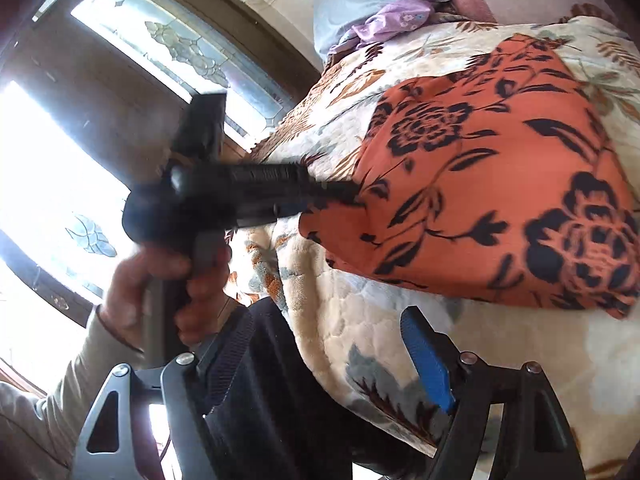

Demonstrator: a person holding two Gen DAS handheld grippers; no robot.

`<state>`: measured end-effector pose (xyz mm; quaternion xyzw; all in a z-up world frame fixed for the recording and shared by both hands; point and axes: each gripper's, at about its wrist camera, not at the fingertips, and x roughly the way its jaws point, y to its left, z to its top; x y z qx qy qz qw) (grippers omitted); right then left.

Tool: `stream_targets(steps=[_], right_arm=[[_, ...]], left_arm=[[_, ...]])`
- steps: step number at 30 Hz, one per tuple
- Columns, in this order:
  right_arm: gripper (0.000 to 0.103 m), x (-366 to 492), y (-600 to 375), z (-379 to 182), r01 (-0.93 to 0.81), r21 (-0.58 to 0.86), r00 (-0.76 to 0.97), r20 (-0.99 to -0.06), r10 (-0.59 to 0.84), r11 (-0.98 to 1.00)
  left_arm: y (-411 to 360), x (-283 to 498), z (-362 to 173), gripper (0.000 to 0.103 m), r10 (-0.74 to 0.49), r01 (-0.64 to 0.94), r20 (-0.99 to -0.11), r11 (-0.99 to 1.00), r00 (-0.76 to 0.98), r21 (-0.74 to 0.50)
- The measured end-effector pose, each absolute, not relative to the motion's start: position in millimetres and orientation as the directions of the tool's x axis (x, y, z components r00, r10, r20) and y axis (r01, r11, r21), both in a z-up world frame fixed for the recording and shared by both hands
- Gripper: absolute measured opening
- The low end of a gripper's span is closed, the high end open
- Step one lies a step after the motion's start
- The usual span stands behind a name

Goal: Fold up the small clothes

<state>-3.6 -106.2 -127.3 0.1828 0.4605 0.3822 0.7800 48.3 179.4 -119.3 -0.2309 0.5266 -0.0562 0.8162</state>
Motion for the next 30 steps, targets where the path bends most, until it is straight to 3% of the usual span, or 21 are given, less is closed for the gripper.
stream_targets(steps=[5, 9, 13, 19, 22, 23, 24, 26, 27, 30], right_arm=[[0.079, -5, -176, -124, -0.313, 0.694, 0.379, -0.535, 0.755, 0.648], [0.079, 12, -217, -121, -0.208, 0.748, 0.451, -0.499, 0.740, 0.631], [0.082, 51, -240, -120, -0.122, 0.811, 0.468, -0.462, 0.753, 0.573], [0.082, 136, -234, -156, 0.006, 0.864, 0.368, -0.470, 0.802, 0.503], [0.082, 163, -215, -184, 0.050, 0.870, 0.271, -0.485, 0.831, 0.491], [0.079, 165, -205, -190, 0.048, 0.861, 0.229, -0.503, 0.834, 0.506], [0.061, 163, -194, -187, 0.002, 0.822, 0.215, -0.556, 0.803, 0.569], [0.048, 152, -185, -169, -0.076, 0.750, 0.262, -0.621, 0.739, 0.657], [0.043, 145, -180, -159, -0.117, 0.703, 0.292, -0.651, 0.701, 0.702], [0.045, 137, -165, -164, -0.176, 0.589, 0.316, -0.725, 0.612, 0.788]], left_arm=[[174, 34, -93, 0.040, -0.267, -0.129, -0.852, 0.925, 0.451, -0.358], [163, 43, -61, 0.040, -0.291, -0.071, -0.808, 0.923, 0.512, -0.377], [143, 64, -42, 0.058, -0.262, -0.020, -0.776, 0.943, 0.574, -0.332], [118, 104, -87, 0.059, -0.074, -0.105, -0.858, 0.984, 0.508, -0.146], [127, 102, -110, 0.063, -0.108, -0.145, -0.864, 0.968, 0.491, -0.203], [131, 100, -112, 0.066, -0.111, -0.156, -0.860, 0.964, 0.498, -0.215], [133, 98, -113, 0.067, -0.109, -0.158, -0.858, 0.964, 0.503, -0.215], [137, 94, -115, 0.069, -0.122, -0.146, -0.853, 0.963, 0.508, -0.225], [140, 93, -116, 0.071, -0.134, -0.144, -0.851, 0.961, 0.508, -0.237], [142, 88, -118, 0.072, -0.150, -0.136, -0.844, 0.958, 0.515, -0.253]])
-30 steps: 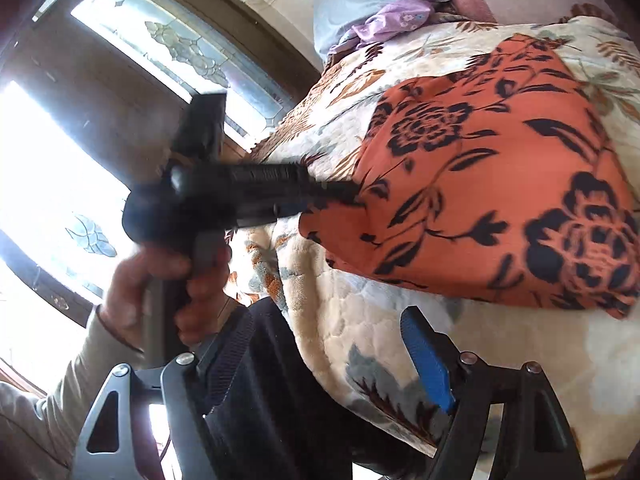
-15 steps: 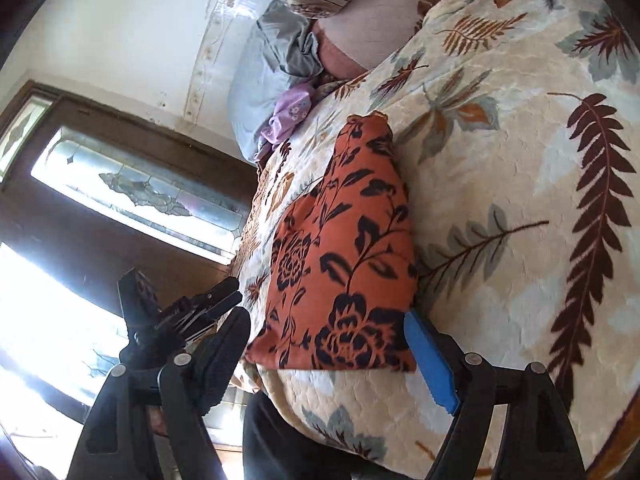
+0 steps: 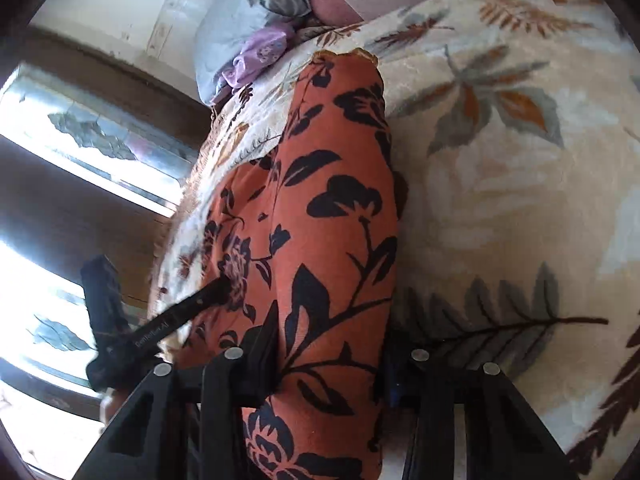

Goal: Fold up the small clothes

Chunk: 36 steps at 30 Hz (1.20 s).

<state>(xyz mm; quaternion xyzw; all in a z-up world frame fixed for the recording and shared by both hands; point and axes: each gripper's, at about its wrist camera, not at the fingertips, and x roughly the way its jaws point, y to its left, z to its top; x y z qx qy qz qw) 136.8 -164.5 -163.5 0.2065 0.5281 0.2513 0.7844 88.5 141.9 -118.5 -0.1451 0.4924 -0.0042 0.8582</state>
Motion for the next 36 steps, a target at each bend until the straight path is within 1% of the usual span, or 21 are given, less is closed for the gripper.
stream_targets(steps=[1, 2, 4, 7, 11, 12, 13, 14, 16, 18, 19, 21, 24, 25, 30, 31, 32, 33, 34, 35, 36], right_arm=[[0.054, 139, -171, -172, -0.139, 0.638, 0.314, -0.697, 0.645, 0.757], [0.057, 142, -180, -176, -0.085, 0.708, 0.311, -0.650, 0.694, 0.701], [0.072, 147, -193, -175, -0.023, 0.778, 0.318, -0.590, 0.742, 0.628], [0.076, 161, -204, -161, -0.022, 0.804, 0.378, -0.544, 0.749, 0.595], [0.077, 195, -202, -180, 0.055, 0.845, 0.360, -0.514, 0.779, 0.532], [0.077, 202, -197, -188, 0.065, 0.850, 0.331, -0.512, 0.793, 0.522], [0.052, 206, -189, -190, 0.056, 0.838, 0.304, -0.533, 0.790, 0.543], [0.039, 202, -183, -182, 0.023, 0.805, 0.317, -0.568, 0.760, 0.593], [0.037, 186, -173, -154, -0.077, 0.740, 0.376, -0.599, 0.706, 0.668], [0.037, 183, -171, -161, -0.072, 0.697, 0.377, -0.643, 0.667, 0.713], [0.041, 188, -176, -177, -0.018, 0.705, 0.355, -0.658, 0.664, 0.709], [0.055, 189, -192, -192, 0.076, 0.786, 0.366, -0.595, 0.716, 0.614], [0.076, 187, -185, -171, 0.007, 0.790, 0.386, -0.567, 0.727, 0.613], [0.081, 189, -183, -165, -0.014, 0.790, 0.386, -0.561, 0.732, 0.613], [0.082, 227, -178, -177, 0.038, 0.802, 0.381, -0.563, 0.734, 0.596], [0.081, 232, -180, -181, 0.043, 0.803, 0.364, -0.567, 0.739, 0.595], [0.075, 238, -175, -183, 0.031, 0.803, 0.343, -0.567, 0.749, 0.595], [0.041, 237, -171, -176, 0.026, 0.783, 0.344, -0.591, 0.730, 0.622], [0.038, 231, -167, -163, -0.018, 0.768, 0.371, -0.590, 0.717, 0.640], [0.037, 226, -161, -150, -0.074, 0.738, 0.407, -0.592, 0.696, 0.671], [0.037, 223, -155, -146, -0.097, 0.688, 0.429, -0.623, 0.654, 0.719]], left_arm=[[140, 88, -118, 0.072, -0.149, -0.136, -0.842, 0.958, 0.518, -0.254], [141, 88, -118, 0.073, -0.151, -0.136, -0.841, 0.957, 0.519, -0.255], [138, 88, -116, 0.073, -0.151, -0.137, -0.841, 0.957, 0.519, -0.257], [138, 87, -116, 0.073, -0.152, -0.134, -0.837, 0.957, 0.526, -0.257], [139, 86, -118, 0.073, -0.154, -0.134, -0.835, 0.956, 0.528, -0.261], [139, 86, -118, 0.074, -0.155, -0.133, -0.835, 0.956, 0.528, -0.261], [139, 86, -117, 0.074, -0.154, -0.134, -0.836, 0.956, 0.527, -0.261], [140, 86, -119, 0.074, -0.157, -0.133, -0.836, 0.955, 0.526, -0.263], [142, 86, -119, 0.074, -0.168, -0.126, -0.834, 0.954, 0.526, -0.271], [142, 85, -121, 0.075, -0.168, -0.119, -0.831, 0.956, 0.530, -0.269], [141, 85, -121, 0.076, -0.163, -0.117, -0.831, 0.958, 0.531, -0.263], [138, 85, -120, 0.077, -0.147, -0.118, -0.835, 0.962, 0.530, -0.245], [140, 84, -120, 0.077, -0.161, -0.124, -0.832, 0.957, 0.530, -0.264], [140, 83, -120, 0.077, -0.156, -0.123, -0.832, 0.958, 0.532, -0.259], [138, 84, -120, 0.077, -0.157, -0.124, -0.833, 0.958, 0.531, -0.260], [139, 85, -120, 0.077, -0.158, -0.123, -0.833, 0.958, 0.530, -0.260], [139, 86, -120, 0.077, -0.159, -0.123, -0.834, 0.958, 0.528, -0.260], [140, 87, -121, 0.077, -0.161, -0.122, -0.834, 0.957, 0.527, -0.262], [140, 87, -121, 0.077, -0.164, -0.121, -0.834, 0.957, 0.527, -0.265], [141, 87, -121, 0.077, -0.167, -0.120, -0.831, 0.956, 0.530, -0.268], [141, 87, -122, 0.078, -0.167, -0.120, -0.829, 0.956, 0.534, -0.269]])
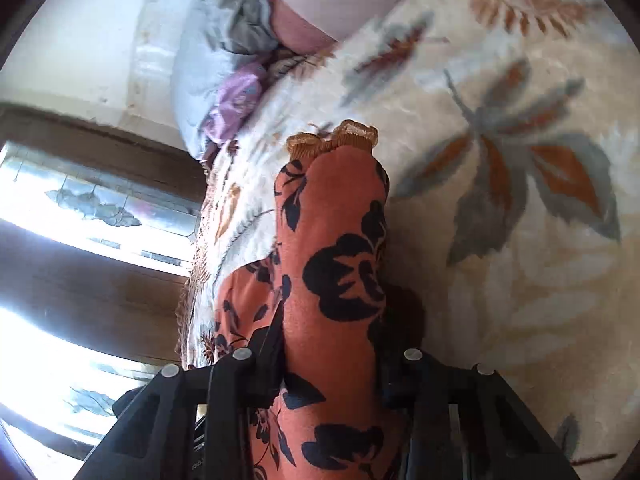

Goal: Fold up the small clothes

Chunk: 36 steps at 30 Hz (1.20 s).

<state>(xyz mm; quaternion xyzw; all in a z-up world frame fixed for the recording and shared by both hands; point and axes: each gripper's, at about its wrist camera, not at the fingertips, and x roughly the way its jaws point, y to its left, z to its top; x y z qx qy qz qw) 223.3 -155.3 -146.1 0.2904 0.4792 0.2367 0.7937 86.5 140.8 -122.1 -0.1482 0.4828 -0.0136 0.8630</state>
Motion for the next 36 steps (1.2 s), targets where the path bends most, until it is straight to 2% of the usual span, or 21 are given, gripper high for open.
stream_targets(steps=[2, 3, 4, 7, 9, 11, 12, 14, 16, 18, 20, 24, 26, 30, 31, 32, 33, 36], right_arm=[[0.040, 227, -158, -166, -0.020, 0.642, 0.396, -0.699, 0.596, 0.766], [0.056, 226, -164, -176, 0.039, 0.659, 0.380, -0.705, 0.599, 0.751], [0.066, 221, -171, -178, 0.066, 0.698, 0.388, -0.677, 0.626, 0.713], [0.068, 198, -176, -149, -0.010, 0.663, 0.453, -0.664, 0.595, 0.748], [0.069, 178, -178, -121, -0.072, 0.662, 0.504, -0.621, 0.600, 0.746], [0.072, 155, -174, -99, -0.147, 0.679, 0.514, -0.568, 0.642, 0.719], [0.072, 143, -168, -92, -0.189, 0.685, 0.499, -0.550, 0.670, 0.704], [0.077, 123, -149, -90, -0.266, 0.695, 0.431, -0.534, 0.728, 0.668], [0.083, 110, -125, -113, -0.315, 0.668, 0.307, -0.601, 0.738, 0.675], [0.083, 103, -118, -145, -0.275, 0.640, 0.232, -0.680, 0.695, 0.718], [0.083, 97, -122, -144, -0.288, 0.642, 0.267, -0.658, 0.704, 0.710], [0.084, 97, -117, -143, -0.292, 0.619, 0.261, -0.682, 0.683, 0.729], [0.085, 94, -115, -144, -0.297, 0.616, 0.271, -0.679, 0.682, 0.730], [0.085, 90, -125, -143, -0.287, 0.646, 0.277, -0.651, 0.707, 0.707], [0.085, 91, -127, -144, -0.279, 0.661, 0.274, -0.641, 0.717, 0.697], [0.085, 91, -129, -145, -0.273, 0.673, 0.272, -0.631, 0.726, 0.687], [0.085, 92, -131, -145, -0.267, 0.684, 0.270, -0.623, 0.734, 0.679], [0.085, 93, -133, -147, -0.273, 0.690, 0.264, -0.616, 0.742, 0.670]], left_arm=[[137, 88, -122, 0.079, -0.153, -0.115, -0.833, 0.961, 0.532, -0.250], [136, 88, -121, 0.079, -0.146, -0.118, -0.837, 0.963, 0.527, -0.242], [136, 88, -118, 0.079, -0.144, -0.125, -0.844, 0.963, 0.517, -0.241], [142, 72, -99, 0.077, -0.145, -0.161, -0.840, 0.951, 0.523, -0.264], [143, 53, -87, 0.077, -0.147, -0.139, -0.819, 0.954, 0.555, -0.265], [143, 37, -93, 0.075, -0.117, -0.148, -0.837, 0.962, 0.534, -0.229], [144, 33, -107, 0.064, -0.137, -0.152, -0.863, 0.960, 0.486, -0.237], [155, 20, -128, 0.061, -0.225, -0.161, -0.839, 0.925, 0.495, -0.344], [157, 14, -122, 0.059, -0.237, -0.156, -0.831, 0.921, 0.503, -0.357], [159, 15, -112, 0.058, -0.250, -0.170, -0.834, 0.912, 0.491, -0.373], [159, 19, -90, 0.058, -0.225, -0.149, -0.817, 0.924, 0.531, -0.351], [164, 59, -59, 0.058, -0.209, -0.109, -0.784, 0.938, 0.584, -0.330], [165, 96, -66, 0.058, -0.212, -0.130, -0.819, 0.936, 0.533, -0.327], [168, 166, -99, 0.058, -0.308, -0.157, -0.853, 0.902, 0.421, -0.402], [172, 178, -109, 0.055, -0.318, -0.183, -0.859, 0.891, 0.402, -0.416], [174, 184, -119, 0.037, -0.329, -0.203, -0.858, 0.879, 0.396, -0.431], [181, 193, -128, 0.034, -0.361, -0.223, -0.848, 0.856, 0.387, -0.467], [198, 200, -136, 0.034, -0.437, -0.282, -0.801, 0.774, 0.409, -0.567]])
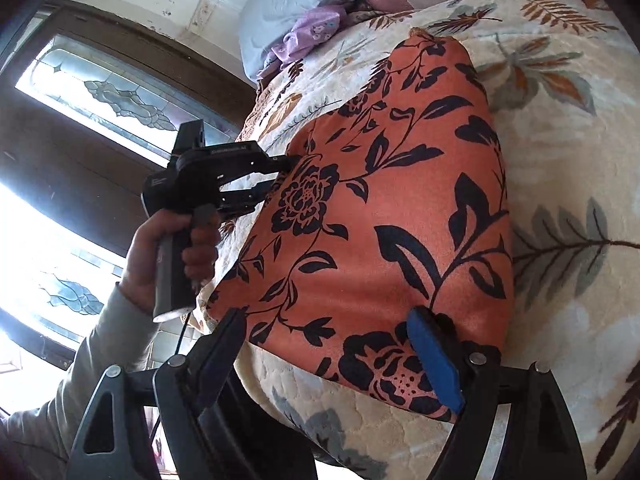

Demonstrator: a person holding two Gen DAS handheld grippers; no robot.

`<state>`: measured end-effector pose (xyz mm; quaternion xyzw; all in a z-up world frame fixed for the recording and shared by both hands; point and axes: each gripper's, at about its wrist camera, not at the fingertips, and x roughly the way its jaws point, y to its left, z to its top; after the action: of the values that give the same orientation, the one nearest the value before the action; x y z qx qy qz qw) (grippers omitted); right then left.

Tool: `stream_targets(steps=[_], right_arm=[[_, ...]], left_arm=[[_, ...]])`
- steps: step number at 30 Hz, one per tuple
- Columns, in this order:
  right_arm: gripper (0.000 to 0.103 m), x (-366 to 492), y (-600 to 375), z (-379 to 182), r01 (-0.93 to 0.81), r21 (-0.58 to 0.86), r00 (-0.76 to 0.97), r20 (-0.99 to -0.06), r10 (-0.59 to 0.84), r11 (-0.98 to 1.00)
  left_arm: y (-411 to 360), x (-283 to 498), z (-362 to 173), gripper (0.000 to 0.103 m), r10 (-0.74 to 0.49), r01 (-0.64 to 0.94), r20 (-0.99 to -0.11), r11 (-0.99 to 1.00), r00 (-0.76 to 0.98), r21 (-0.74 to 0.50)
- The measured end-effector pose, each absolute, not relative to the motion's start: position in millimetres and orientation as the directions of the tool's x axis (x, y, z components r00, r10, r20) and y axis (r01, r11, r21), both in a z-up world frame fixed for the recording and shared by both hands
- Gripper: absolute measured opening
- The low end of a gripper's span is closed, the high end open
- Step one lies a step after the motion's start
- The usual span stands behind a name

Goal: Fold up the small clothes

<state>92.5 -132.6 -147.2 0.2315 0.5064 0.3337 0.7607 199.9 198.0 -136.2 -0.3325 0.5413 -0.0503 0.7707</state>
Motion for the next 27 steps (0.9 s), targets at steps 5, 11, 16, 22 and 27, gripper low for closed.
stream_targets(steps=[5, 11, 16, 22, 27], right_arm=[[0.085, 90, -136, -152, -0.280, 0.698, 0.268, -0.603, 0.751, 0.660], [0.085, 92, -138, -149, -0.262, 0.698, 0.267, -0.611, 0.745, 0.666], [0.085, 89, -136, -148, -0.267, 0.691, 0.276, -0.613, 0.741, 0.671], [0.085, 90, -137, -148, -0.259, 0.693, 0.271, -0.616, 0.739, 0.673], [0.085, 91, -137, -149, -0.256, 0.696, 0.277, -0.612, 0.740, 0.671]], left_arm=[[194, 174, -120, 0.045, -0.367, -0.264, -0.800, 0.808, 0.474, -0.527], [169, 121, -88, 0.062, -0.237, -0.166, -0.812, 0.912, 0.533, -0.375], [152, 98, -105, 0.062, -0.153, -0.138, -0.853, 0.958, 0.500, -0.252], [145, 77, -84, 0.062, -0.119, -0.145, -0.823, 0.961, 0.555, -0.236], [135, 64, -91, 0.062, -0.112, -0.122, -0.837, 0.971, 0.536, -0.208]])
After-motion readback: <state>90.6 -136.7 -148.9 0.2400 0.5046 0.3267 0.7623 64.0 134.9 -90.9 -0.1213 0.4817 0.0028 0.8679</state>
